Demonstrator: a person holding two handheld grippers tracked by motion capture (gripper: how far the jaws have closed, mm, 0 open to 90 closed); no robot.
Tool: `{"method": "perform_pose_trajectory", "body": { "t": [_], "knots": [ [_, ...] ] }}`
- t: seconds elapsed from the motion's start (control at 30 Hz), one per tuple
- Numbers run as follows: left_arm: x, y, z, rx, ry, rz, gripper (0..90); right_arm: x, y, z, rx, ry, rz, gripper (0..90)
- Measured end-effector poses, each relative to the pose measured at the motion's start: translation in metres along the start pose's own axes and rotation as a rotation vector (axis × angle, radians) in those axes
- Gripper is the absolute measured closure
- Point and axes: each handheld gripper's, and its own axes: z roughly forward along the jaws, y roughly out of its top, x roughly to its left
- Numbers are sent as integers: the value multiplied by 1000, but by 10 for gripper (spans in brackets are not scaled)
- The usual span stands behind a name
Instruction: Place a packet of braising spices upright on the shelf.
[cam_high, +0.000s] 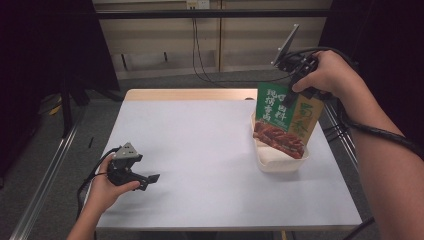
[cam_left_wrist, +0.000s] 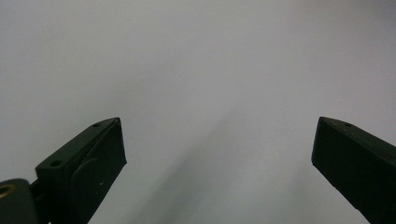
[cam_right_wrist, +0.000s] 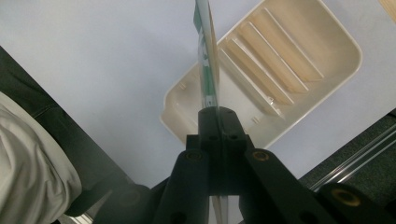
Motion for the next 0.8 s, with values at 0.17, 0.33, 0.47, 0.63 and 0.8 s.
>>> {"method": "perform_pose_trajectory", "body": {
  "t": [0.17, 0.33, 0.47, 0.63, 0.8],
  "knots": [
    [0, 0, 0, 3, 0, 1, 27, -4, -3, 4, 8, 1, 9, 900],
    [0, 0, 0, 7, 8, -1, 27, -7, -6, 6, 8, 6, 13, 900],
    [0, 0, 0, 2, 0, 1, 27, -8, -7, 10, 8, 9, 18, 900],
    [0, 0, 0, 1, 5, 1, 26, -9, -7, 13, 22, 8, 17, 900],
    [0, 0, 0, 8, 6, 0, 27, -11, -8, 18, 17, 13, 18, 900]
  ]
}}
